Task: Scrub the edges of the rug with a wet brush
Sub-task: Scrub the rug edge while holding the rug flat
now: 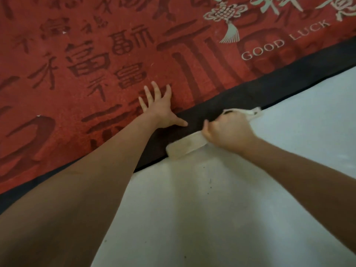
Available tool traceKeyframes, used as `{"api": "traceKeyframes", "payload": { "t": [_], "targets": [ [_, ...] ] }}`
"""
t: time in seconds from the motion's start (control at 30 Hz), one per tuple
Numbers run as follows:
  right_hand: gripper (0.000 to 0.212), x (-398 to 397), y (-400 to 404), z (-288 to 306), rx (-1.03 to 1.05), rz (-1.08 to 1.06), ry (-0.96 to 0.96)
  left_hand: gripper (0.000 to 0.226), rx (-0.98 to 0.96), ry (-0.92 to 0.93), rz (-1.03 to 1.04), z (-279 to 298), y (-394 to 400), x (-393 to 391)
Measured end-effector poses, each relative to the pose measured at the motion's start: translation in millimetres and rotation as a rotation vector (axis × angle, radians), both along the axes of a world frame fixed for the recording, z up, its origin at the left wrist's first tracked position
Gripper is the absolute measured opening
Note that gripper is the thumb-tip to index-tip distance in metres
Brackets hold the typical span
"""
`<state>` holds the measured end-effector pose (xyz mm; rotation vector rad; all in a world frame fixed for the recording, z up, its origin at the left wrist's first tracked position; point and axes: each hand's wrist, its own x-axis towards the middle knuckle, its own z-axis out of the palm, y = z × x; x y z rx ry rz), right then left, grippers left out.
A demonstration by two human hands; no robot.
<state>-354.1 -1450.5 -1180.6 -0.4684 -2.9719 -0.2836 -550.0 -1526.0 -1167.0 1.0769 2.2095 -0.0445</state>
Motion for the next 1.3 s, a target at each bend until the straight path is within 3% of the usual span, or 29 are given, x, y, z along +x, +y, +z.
{"api": "traceKeyframes", "payload": {
  "t": [0.1, 0.17, 0.27, 0.3, 0.37, 0.47, 0.63, 0.67, 0.73, 0.8, 0.87, 1.0, 1.1, 1.2, 1.3],
  "targets": [
    [0.035, 17, 15, -2, -0.017, -0.112, 0.042, 0.126, 0.014, 0.016, -0.025, -6, 5, 3],
    [0.038, 59, 41, 7, 0.038, -0.32, 0.054, 0.117, 0.071, 0.066, -0.114, -7, 2, 5],
    [0.053, 109, 42, 31, -0.09, -0.763, 0.096, 0.099, 0.258, 0.049, -0.277, -8, 17, 16],
    [0.06, 114, 34, 36, -0.183, -0.932, 0.151, 0.091, 0.319, 0.014, -0.317, -9, 26, 23],
    [0.063, 106, 8, 42, -0.594, -1.212, 0.327, 0.078, 0.384, -0.062, -0.401, -12, 42, 39],
    [0.048, 76, -33, 47, -1.176, -1.323, 0.678, 0.069, 0.286, -0.024, -0.542, -25, 53, 59],
    [0.033, -1, -131, 34, -1.605, -1.336, 0.553, 0.065, 0.144, -0.045, -0.583, -20, 58, 54],
    [0.032, -7, -136, 28, -1.612, -1.36, 0.534, 0.063, 0.139, -0.062, -0.585, -17, 58, 53],
    [0.029, -4, -103, 13, -1.427, -1.405, 0.532, 0.061, 0.131, -0.102, -0.573, -15, 59, 51],
    [0.028, 12, -47, 9, -1.261, -1.548, 0.697, 0.062, 0.11, -0.12, -0.574, -15, 59, 49],
    [0.031, 6, -45, 21, -1.299, -1.603, 0.718, 0.063, 0.106, -0.122, -0.568, -15, 54, 52],
    [0.03, -30, -117, 23, -1.536, -1.355, 0.555, 0.064, 0.172, -0.093, -0.555, -22, 55, 51],
    [0.039, -12, -51, 21, -1.333, -1.543, 0.794, 0.063, 0.13, -0.106, -0.566, -15, 62, 52],
    [0.032, 1, -26, 32, -1.393, -1.603, 1.061, 0.059, 0.138, -0.066, -0.568, -16, 60, 55],
    [0.038, -8, -63, 37, -1.6, -1.565, 1.166, 0.056, 0.286, -0.026, -0.656, -19, 64, 52]
  ]
}}
